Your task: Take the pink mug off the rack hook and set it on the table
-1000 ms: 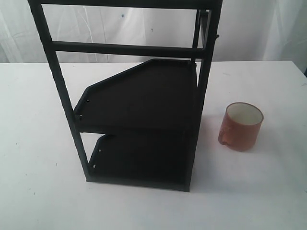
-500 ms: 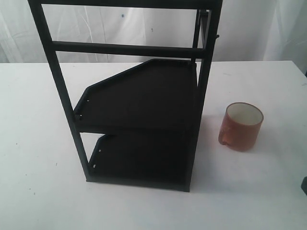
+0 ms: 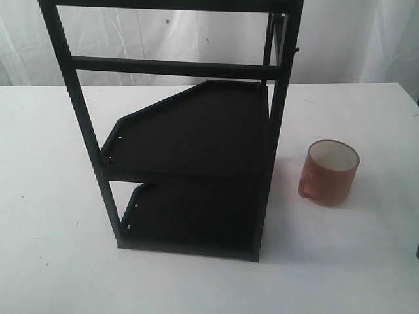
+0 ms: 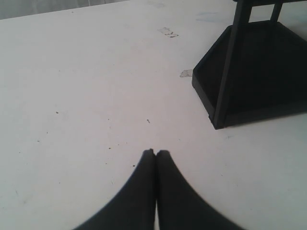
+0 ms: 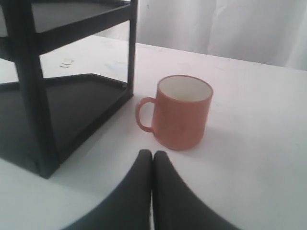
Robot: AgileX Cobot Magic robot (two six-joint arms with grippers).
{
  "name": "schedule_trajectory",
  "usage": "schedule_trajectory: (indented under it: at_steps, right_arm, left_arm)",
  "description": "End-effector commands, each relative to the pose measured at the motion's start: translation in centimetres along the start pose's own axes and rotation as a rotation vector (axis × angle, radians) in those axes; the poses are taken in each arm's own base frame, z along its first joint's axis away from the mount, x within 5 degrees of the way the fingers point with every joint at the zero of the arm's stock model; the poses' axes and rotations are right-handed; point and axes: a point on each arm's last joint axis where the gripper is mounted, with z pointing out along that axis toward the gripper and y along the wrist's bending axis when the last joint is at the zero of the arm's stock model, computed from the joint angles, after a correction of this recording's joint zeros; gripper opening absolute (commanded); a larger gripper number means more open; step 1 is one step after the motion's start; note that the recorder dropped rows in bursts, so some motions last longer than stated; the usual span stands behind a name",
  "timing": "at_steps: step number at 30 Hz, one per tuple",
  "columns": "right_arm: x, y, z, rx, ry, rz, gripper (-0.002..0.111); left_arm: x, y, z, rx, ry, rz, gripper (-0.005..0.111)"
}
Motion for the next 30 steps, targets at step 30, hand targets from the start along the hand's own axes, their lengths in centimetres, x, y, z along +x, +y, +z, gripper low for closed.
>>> schedule_trajectory:
  at_steps: [30]
  right_arm:
    - [0.55, -1.05, -0.13, 0.208, 0.046, 0.053, 0.000]
  left_arm:
    - [0.14, 0.01, 0.02, -0.003, 0.002, -0.008, 0.000]
